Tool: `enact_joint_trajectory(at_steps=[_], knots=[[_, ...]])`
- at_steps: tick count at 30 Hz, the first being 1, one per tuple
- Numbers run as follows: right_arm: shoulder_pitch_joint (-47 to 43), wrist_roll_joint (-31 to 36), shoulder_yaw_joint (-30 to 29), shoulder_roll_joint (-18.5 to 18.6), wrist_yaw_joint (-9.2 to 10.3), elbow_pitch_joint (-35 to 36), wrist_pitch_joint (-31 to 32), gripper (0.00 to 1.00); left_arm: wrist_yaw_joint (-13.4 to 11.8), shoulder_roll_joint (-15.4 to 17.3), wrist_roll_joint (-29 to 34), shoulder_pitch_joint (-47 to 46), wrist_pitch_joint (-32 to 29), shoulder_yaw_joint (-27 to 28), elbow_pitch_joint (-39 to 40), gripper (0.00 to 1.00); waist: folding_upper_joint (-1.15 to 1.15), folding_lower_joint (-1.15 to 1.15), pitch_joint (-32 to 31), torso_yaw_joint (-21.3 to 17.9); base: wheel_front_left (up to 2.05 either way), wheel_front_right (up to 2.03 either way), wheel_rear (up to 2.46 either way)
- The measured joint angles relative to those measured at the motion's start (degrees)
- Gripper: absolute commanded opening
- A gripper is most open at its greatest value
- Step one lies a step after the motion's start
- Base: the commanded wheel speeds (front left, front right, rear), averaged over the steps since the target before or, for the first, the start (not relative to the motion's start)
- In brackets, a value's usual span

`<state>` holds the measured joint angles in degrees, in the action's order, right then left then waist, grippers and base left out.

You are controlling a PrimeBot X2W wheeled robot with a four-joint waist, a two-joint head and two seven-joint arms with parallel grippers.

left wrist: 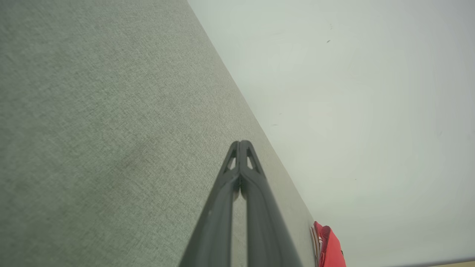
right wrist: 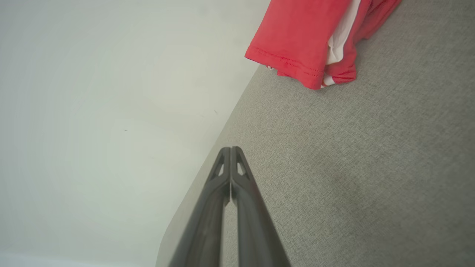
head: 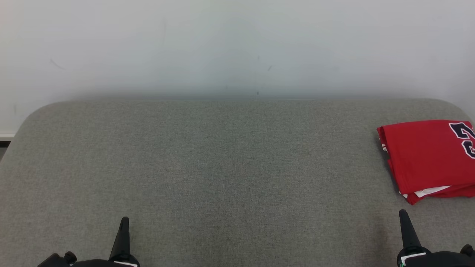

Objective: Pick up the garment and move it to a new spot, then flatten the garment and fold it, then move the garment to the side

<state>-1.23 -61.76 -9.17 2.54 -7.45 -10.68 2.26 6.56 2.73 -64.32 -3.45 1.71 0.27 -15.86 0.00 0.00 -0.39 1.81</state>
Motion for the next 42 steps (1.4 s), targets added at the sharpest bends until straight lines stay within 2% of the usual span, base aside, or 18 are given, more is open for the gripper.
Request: enact_joint_trajectory(at_steps=[42], knots=[[1.0,-21.5,-1.0,0.1,0.00,1.6,2.7,0.00,0.5,0.0,-19.6,-3.2,-5.7,0.9,-0.2,0.00,0.00,0.00,0.4,-1.2,0.00,0.00,0.00]])
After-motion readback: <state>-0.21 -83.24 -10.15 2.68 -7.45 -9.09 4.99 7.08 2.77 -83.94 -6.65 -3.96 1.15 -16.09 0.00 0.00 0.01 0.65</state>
